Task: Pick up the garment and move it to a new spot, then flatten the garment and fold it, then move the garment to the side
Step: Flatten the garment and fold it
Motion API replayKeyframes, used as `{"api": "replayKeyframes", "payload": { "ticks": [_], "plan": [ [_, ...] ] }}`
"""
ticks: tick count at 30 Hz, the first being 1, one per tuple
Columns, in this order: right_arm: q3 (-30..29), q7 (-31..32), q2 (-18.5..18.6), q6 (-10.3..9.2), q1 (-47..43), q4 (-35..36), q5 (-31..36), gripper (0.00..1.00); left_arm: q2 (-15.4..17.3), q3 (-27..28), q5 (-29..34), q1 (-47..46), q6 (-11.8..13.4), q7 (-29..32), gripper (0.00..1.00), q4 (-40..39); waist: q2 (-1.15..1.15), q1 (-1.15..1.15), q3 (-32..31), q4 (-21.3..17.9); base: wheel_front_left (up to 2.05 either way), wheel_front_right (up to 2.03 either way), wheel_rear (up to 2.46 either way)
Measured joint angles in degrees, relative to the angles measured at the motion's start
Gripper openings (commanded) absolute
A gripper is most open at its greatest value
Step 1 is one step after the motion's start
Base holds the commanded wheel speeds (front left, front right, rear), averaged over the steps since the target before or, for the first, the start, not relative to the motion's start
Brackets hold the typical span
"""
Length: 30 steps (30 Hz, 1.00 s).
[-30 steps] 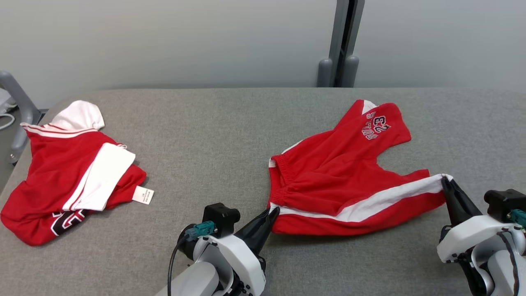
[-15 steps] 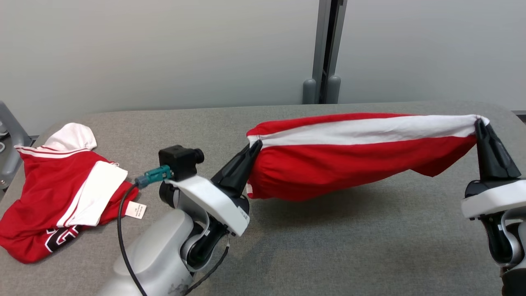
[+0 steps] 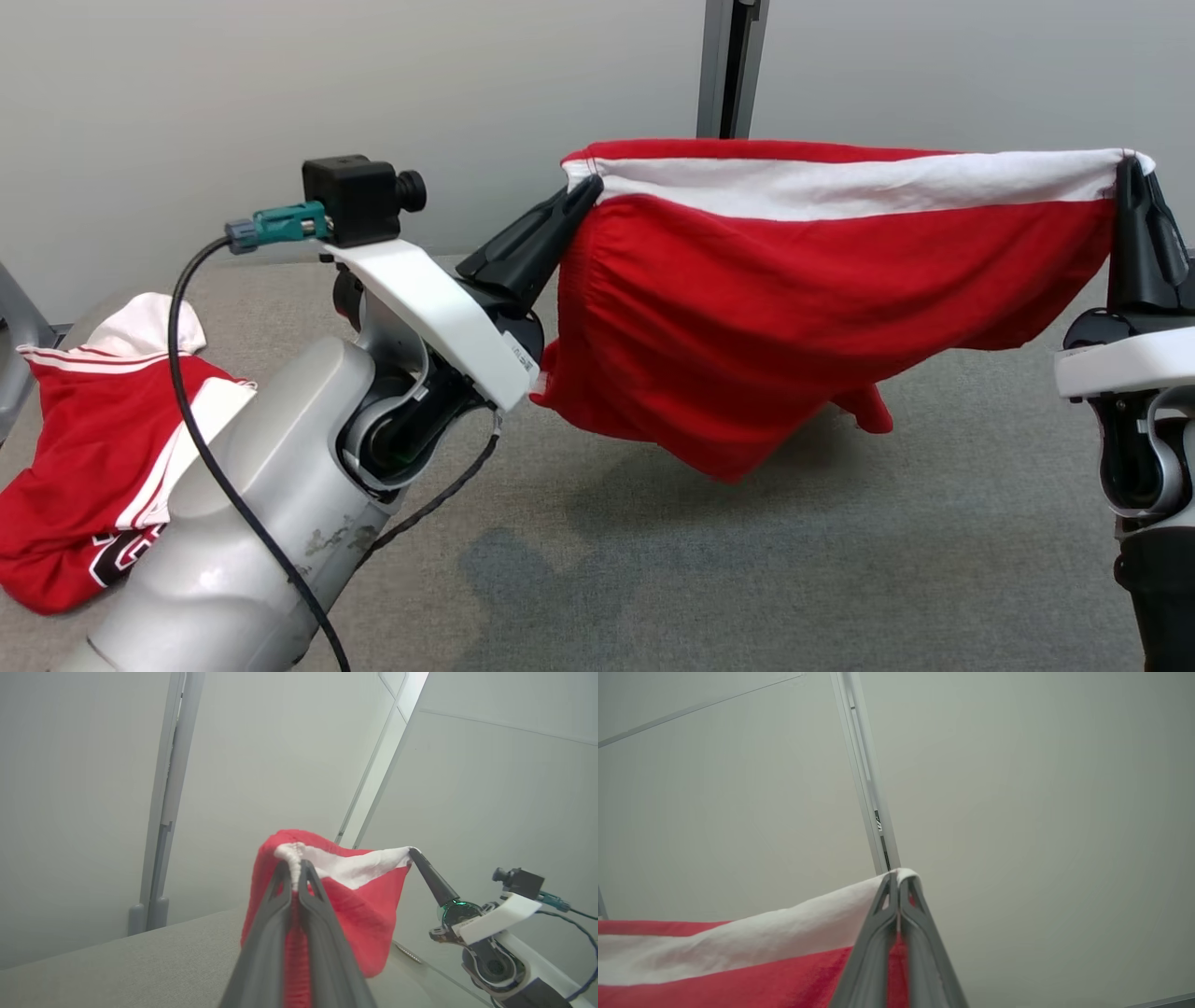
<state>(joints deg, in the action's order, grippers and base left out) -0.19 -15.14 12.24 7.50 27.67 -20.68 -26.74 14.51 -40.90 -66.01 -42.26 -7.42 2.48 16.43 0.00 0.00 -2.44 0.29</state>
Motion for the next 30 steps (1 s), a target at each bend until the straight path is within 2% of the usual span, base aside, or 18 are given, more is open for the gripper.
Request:
{"api": "replayKeyframes", "payload": {
  "ticks": [6,13,18,23,26,30],
  "plan": [
    [1.1,0.0,-0.4,0.0,2.1,-0.2,0.3,0.0,0.3,1.1,-1.4,-1.8,0.0,0.8,0.0,-0.2,0.0,0.0,0.3,-0.8,0.0,0.0,0.0],
    [6.2,0.0,1.4,0.0,9.0,-4.0,0.6,0.0,1.3,2.1,1.5,-7.4,1.0,0.1,0.0,3.9,0.0,0.0,2.7,-1.8,0.0,0.0,0.0],
    [10.5,0.0,3.0,0.0,21.7,-9.7,-1.3,0.0,2.2,2.0,5.5,-18.1,1.2,1.5,0.0,8.8,0.0,0.0,7.6,-2.6,0.0,0.0,0.0],
    [16.1,0.0,2.9,0.0,36.9,-17.4,-3.9,0.0,2.6,0.6,12.0,-30.8,0.6,-0.3,0.0,15.8,0.0,0.0,14.5,-3.9,0.0,0.0,0.0],
    [16.7,0.0,2.9,0.0,45.5,-20.4,-3.3,0.0,2.2,-0.5,16.1,-38.8,0.4,-3.8,0.0,20.3,0.0,0.0,18.8,-5.0,0.0,0.0,0.0],
    [12.5,0.0,2.2,0.0,53.4,-20.4,0.9,0.0,0.4,-1.8,22.4,-48.3,0.4,-13.1,0.0,26.6,0.0,0.0,24.1,-6.4,0.0,0.0,0.0]
  ]
}}
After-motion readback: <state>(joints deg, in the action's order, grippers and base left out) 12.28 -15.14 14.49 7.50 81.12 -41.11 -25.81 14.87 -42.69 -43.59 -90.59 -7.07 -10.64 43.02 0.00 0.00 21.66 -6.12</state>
